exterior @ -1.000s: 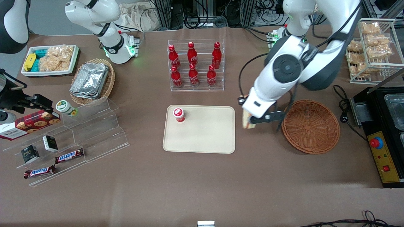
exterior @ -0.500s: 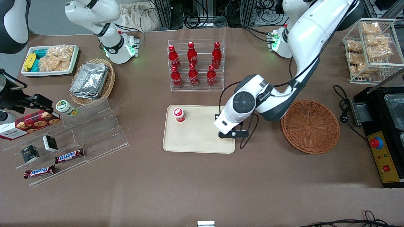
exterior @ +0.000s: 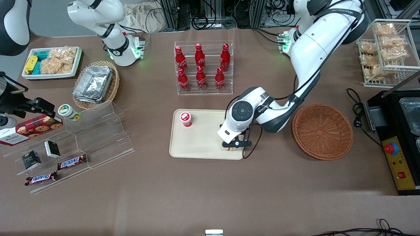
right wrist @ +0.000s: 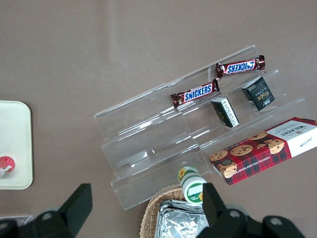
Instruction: Place sandwich from basket to tray
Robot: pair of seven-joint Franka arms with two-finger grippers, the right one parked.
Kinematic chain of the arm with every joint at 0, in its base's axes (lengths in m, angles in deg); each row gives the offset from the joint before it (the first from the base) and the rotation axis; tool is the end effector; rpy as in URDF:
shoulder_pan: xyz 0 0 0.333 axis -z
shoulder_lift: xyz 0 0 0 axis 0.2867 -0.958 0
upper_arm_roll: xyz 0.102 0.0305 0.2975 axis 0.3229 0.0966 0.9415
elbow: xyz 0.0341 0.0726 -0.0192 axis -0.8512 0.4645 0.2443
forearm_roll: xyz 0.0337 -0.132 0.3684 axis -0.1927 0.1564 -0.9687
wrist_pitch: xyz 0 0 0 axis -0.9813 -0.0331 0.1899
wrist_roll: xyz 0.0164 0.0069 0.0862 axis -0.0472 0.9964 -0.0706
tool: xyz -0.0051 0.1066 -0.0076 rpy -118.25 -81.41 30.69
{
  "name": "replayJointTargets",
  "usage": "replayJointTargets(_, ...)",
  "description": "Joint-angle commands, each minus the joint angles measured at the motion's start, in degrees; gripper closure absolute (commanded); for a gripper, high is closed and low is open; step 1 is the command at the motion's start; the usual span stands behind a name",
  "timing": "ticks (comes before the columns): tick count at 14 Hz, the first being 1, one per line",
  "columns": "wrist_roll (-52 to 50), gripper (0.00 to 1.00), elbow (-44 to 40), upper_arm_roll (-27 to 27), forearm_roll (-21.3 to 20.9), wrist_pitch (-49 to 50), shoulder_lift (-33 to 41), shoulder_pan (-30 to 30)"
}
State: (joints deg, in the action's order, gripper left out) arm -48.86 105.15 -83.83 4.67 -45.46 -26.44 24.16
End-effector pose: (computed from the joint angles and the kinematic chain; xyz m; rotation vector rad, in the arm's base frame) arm 0.5528 -0.4230 0.2393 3.1073 0.0358 -0.1500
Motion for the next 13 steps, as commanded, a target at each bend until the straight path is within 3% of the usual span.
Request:
replayJointTargets(1, -1.62, 0.0, -2.49, 0.56, -2.38, 0.76, -0.27, 1.38)
replayJointTargets(6, -0.57, 0.0, -3.36, 0.47, -2.12, 10.84, 10.87, -1.33)
replayJointTargets(9, -0.3, 0.0, -1.01, -0.4, -0.37, 16.92, 18.6, -7.55)
replayJointTargets(11, 8.08, 0.0, 2.06, -2.95, 5.93, 18.51, 24.66, -14.41)
replayJointTargets(13, 17.24, 0.0, 5.14, 0.09, 11.48, 21.85, 31.52, -15.32)
